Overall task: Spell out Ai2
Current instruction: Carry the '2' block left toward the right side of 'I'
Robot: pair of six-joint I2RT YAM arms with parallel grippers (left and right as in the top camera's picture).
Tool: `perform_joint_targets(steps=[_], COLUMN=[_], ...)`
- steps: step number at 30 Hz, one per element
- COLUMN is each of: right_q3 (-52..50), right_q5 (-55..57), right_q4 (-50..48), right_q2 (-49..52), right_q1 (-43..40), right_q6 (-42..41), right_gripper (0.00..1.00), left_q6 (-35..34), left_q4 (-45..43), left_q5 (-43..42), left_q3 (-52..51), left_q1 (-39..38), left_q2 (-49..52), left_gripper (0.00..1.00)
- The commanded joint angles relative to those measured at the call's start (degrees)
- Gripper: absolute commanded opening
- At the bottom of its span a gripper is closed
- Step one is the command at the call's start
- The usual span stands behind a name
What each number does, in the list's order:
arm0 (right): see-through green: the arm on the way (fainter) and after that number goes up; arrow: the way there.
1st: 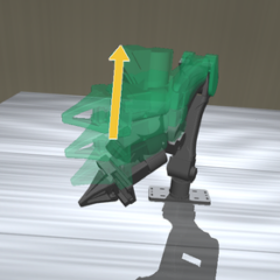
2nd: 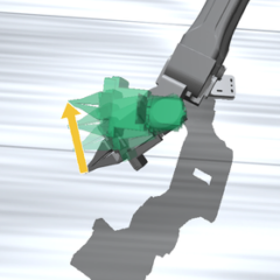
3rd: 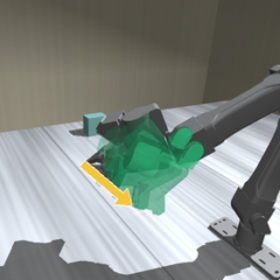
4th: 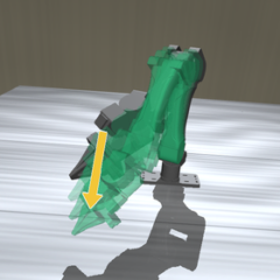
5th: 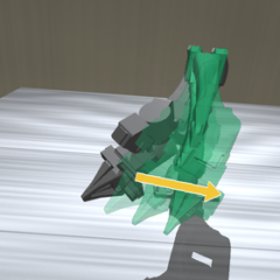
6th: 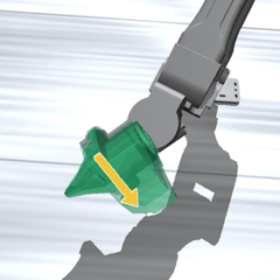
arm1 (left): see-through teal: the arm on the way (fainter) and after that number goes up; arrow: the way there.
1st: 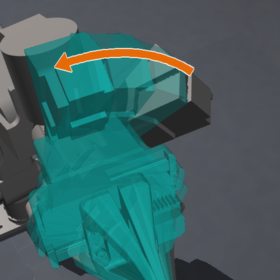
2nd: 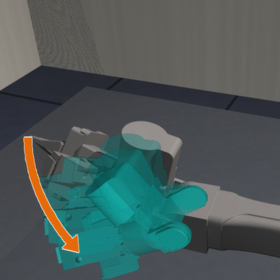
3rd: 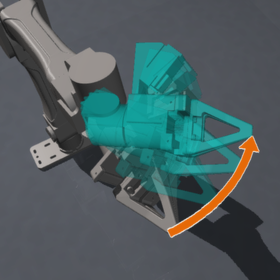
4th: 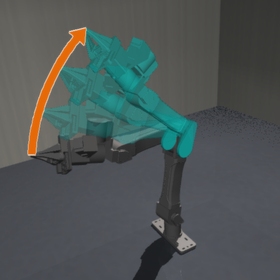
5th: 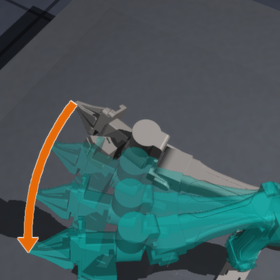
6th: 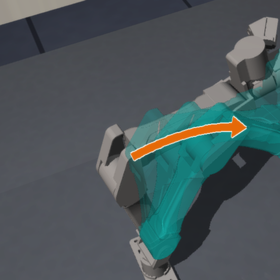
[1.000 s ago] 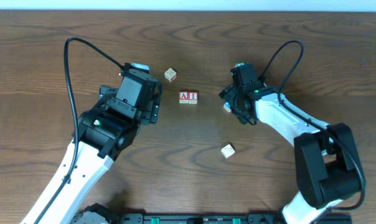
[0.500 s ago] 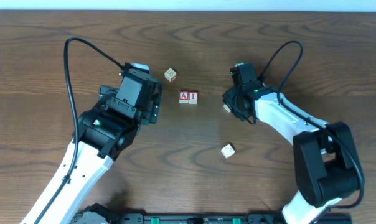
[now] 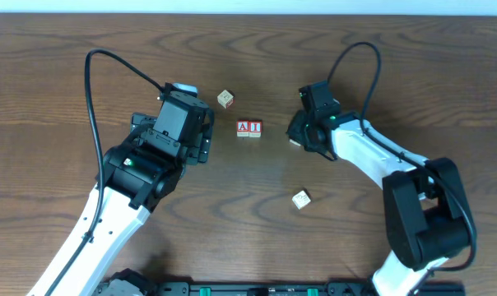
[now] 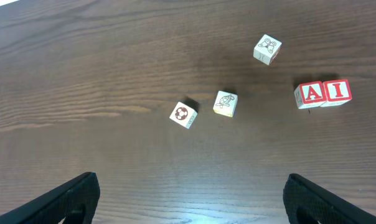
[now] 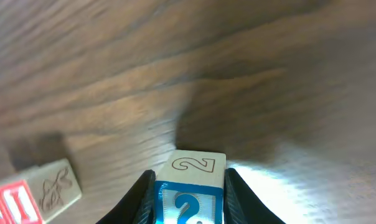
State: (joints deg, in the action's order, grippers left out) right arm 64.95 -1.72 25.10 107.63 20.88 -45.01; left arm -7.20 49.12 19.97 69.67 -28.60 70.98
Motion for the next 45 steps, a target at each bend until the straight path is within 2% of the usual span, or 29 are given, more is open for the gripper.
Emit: perform_joint_targets(steps=[1,4,9,15,32,45], right_q3=[5.53,11.08,16.35,18.69,18.88,18.86], right_q5=[0.92,1.86,3.41,3.41,3.41,3.39], right_q4=[4.24,8.02,9.57,10.95,11.98,11.78], right_q2=[3.78,7.17,9.42,9.94,10.14,11.54], right_q1=[1.49,2.43,3.58,3.93,6.54,6.71], right_q6=[12.76,16.74,19.76,19.78,10.49,10.32], right_gripper=[0.2,0.19,0.24,0.23,0.22,0.24], left_q6=[0.81,0.81,0.81,0.81,0.81,0.81], left_q4=[0.2,0.2,0.2,0.2,0.17,0.17], left_q5=[1.38,1.38,1.38,1.38,1.38,1.38], left_q3=[-0.09,-0.09,-0.09,-0.09,-0.09,-0.09], left_q1=[0.22,0.22,0.22,0.22,0.22,0.22], left_q2=[-0.04,-0.04,-0.04,-0.04,-0.04,-0.04], left_gripper=[0.95,0.95,0.95,0.95,0.96,0.95])
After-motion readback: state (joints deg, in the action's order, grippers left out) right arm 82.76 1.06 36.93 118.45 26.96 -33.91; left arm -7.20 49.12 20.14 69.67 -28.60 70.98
